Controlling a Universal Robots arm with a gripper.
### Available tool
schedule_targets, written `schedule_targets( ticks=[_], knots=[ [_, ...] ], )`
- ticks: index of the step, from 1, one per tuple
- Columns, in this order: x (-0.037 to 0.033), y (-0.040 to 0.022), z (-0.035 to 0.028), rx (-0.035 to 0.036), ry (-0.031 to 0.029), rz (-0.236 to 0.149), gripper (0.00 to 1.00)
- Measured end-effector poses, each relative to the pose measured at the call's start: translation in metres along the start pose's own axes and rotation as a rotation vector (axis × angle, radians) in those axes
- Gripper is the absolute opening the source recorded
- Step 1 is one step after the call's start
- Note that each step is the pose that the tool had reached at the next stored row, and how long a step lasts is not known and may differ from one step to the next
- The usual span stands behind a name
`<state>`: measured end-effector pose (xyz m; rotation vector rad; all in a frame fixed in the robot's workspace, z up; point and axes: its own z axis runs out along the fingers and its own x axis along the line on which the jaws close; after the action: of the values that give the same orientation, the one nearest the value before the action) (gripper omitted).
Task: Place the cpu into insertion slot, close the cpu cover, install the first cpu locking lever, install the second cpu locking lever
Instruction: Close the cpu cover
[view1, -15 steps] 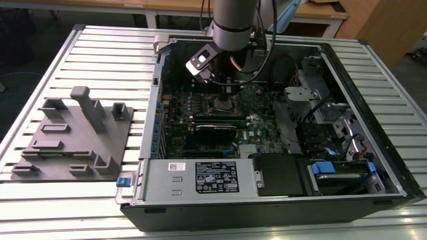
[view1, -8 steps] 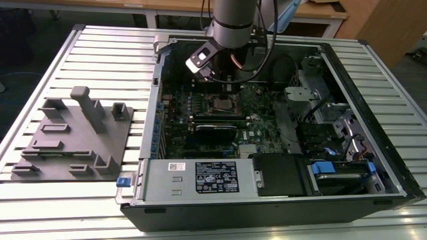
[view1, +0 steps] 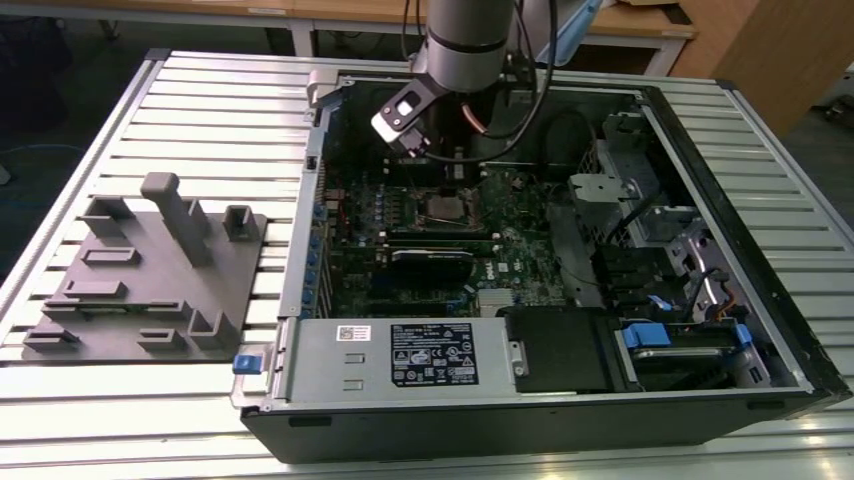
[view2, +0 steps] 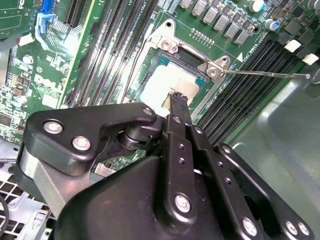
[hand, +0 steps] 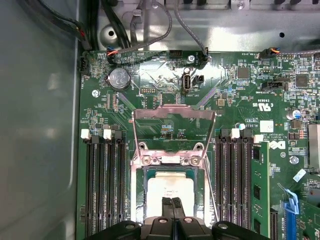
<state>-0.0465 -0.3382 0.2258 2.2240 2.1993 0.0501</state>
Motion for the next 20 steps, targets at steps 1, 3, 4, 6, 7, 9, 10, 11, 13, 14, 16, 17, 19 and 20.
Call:
schedule_targets(
  ticks=[1,3,4,6,7,9,10,11,13,14,16,17,19,20],
  knots=[
    [0.0000,0.0000,-0.0006,0.0000,0.0000,0.000,0.10],
    [0.0000,0.0001,-0.0018,0.0000,0.0000,0.000,0.10],
    [0.0000,0.0001,-0.0024,-0.0001,0.0000,0.000,0.10],
    [0.0001,0.0001,-0.0036,-0.0001,0.0000,0.000,0.10],
    [0.0001,0.0001,-0.0042,-0.0001,0.0000,0.000,0.10],
    [0.0001,0.0002,-0.0054,0.0000,0.0001,0.000,0.10],
    [0.0001,0.0002,-0.0060,0.0000,0.0000,0.000,0.10],
    [0.0001,0.0002,-0.0067,-0.0001,0.0001,0.000,0.10],
    [0.0001,0.0003,-0.0082,0.0000,0.0000,0.000,0.10],
    [0.0001,0.0003,-0.0090,0.0000,0.0000,0.000,0.10],
    [0.0001,0.0003,-0.0105,-0.0001,0.0000,0.000,0.10],
    [0.0002,0.0004,-0.0112,-0.0001,0.0001,0.000,0.10],
    [0.0002,0.0004,-0.0125,-0.0001,0.0001,0.000,0.10],
    [0.0002,0.0004,-0.0132,0.0000,0.0000,0.000,0.10]
  ],
)
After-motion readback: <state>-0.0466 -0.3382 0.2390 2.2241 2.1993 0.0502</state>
